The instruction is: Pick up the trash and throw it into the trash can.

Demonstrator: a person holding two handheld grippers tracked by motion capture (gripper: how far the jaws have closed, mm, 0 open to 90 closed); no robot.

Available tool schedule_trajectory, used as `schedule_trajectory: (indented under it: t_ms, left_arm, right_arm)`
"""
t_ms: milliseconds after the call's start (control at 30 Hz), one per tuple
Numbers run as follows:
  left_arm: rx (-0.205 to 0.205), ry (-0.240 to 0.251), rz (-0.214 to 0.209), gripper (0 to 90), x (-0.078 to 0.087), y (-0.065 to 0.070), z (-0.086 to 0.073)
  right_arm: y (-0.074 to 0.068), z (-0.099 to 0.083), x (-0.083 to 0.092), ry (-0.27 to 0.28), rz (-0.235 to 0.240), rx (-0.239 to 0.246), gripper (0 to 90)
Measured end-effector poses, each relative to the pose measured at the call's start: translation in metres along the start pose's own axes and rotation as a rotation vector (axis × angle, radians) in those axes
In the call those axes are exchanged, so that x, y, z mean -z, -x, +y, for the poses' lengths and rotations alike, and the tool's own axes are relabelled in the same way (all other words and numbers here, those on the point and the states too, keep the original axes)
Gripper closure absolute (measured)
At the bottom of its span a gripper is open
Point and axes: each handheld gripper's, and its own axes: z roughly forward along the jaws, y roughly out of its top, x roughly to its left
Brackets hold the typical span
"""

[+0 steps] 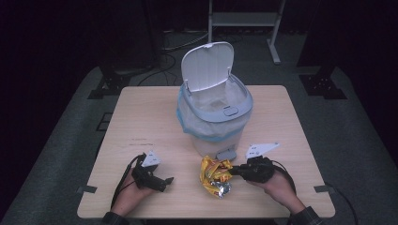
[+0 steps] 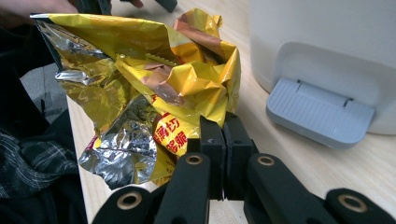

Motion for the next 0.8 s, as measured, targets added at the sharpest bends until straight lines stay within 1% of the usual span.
schedule_trajectory:
  t_ms: [267,567,800]
  left_arm:
    - [0.000,0.000,0.000,0.0,0.000,0.000,0.000]
    - [0.000,0.000,0.000,0.0,0.000,0.000,0.000]
    - [0.000,0.000,0.000,0.0,0.000,0.000,0.000]
  right_arm:
    - [0.000,0.004,0.014,0.036,-0.002,-0.002,89.0]
    - [-0.003,0.011,0.031,0.086,-0.005,0.012,89.0]
    - [-0.002,0.015,0.041,0.109,-0.009,0.015,89.0]
